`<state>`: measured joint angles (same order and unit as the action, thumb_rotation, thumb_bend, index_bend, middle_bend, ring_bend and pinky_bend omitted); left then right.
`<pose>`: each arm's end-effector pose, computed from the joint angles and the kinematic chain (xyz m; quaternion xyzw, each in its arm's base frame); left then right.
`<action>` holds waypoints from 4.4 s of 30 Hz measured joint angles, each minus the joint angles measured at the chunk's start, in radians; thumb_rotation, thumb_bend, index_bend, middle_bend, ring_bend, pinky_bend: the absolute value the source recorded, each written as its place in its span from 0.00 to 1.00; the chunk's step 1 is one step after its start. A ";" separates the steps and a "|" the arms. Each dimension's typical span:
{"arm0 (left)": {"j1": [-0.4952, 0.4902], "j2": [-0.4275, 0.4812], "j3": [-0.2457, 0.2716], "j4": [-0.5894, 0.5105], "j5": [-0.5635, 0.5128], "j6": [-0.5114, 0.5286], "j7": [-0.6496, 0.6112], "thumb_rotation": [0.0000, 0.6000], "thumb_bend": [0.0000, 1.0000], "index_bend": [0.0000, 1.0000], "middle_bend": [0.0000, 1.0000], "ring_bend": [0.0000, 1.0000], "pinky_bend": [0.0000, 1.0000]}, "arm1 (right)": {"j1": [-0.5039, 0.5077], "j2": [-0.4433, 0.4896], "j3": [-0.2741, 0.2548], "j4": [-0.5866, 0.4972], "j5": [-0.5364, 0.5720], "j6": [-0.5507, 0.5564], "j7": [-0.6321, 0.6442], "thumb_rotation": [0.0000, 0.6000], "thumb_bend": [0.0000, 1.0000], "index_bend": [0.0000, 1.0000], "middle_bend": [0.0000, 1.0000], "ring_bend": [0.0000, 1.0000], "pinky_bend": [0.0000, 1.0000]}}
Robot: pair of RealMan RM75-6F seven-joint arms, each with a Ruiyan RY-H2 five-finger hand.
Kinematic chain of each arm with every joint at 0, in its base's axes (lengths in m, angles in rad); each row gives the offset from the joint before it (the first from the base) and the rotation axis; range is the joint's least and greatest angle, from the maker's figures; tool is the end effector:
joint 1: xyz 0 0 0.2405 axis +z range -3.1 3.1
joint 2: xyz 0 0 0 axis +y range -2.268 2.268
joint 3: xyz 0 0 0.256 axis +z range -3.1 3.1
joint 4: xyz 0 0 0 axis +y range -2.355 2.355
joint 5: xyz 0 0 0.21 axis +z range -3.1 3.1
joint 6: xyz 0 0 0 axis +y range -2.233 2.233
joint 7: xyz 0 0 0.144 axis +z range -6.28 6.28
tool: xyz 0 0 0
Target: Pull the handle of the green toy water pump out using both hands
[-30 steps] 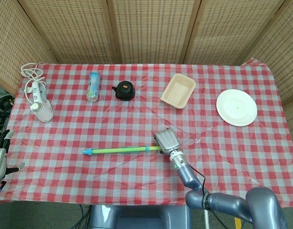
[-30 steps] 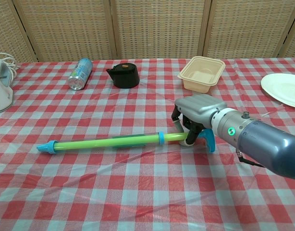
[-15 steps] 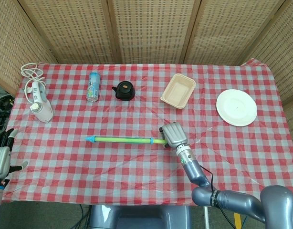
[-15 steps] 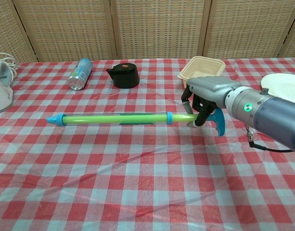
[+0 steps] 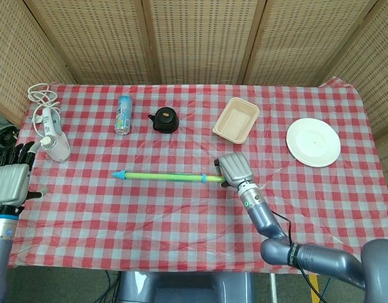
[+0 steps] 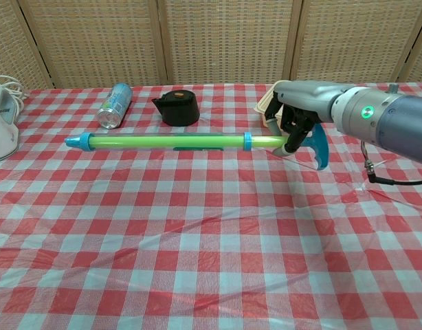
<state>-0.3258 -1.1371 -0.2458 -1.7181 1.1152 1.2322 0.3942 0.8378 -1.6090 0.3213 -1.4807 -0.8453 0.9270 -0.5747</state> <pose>-0.2700 0.2839 0.1518 -0.6036 -0.3709 -0.3164 0.6309 -0.1052 -0.3751 -0.0194 0.7222 -0.3948 0.3585 0.4405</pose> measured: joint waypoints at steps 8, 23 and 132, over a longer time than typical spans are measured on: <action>-0.110 -0.013 -0.055 -0.009 -0.111 -0.112 0.030 1.00 0.12 0.24 0.78 0.70 0.57 | 0.031 0.032 0.011 0.008 0.037 -0.019 0.017 1.00 0.49 0.81 1.00 1.00 0.54; -0.371 0.009 -0.096 -0.060 -0.406 -0.292 0.151 1.00 0.12 0.41 0.83 0.74 0.61 | 0.072 0.059 -0.002 -0.017 0.051 -0.027 0.061 1.00 0.49 0.81 1.00 1.00 0.54; -0.460 0.060 0.164 -0.106 -0.409 -0.258 0.010 1.00 0.36 0.65 0.83 0.75 0.61 | 0.011 0.226 -0.070 0.014 0.091 0.022 0.180 1.00 0.48 0.82 1.00 1.00 0.54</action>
<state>-0.7857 -1.0766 -0.0822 -1.8239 0.7057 0.9740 0.4041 0.8486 -1.3829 0.2512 -1.4667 -0.7540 0.9488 -0.3944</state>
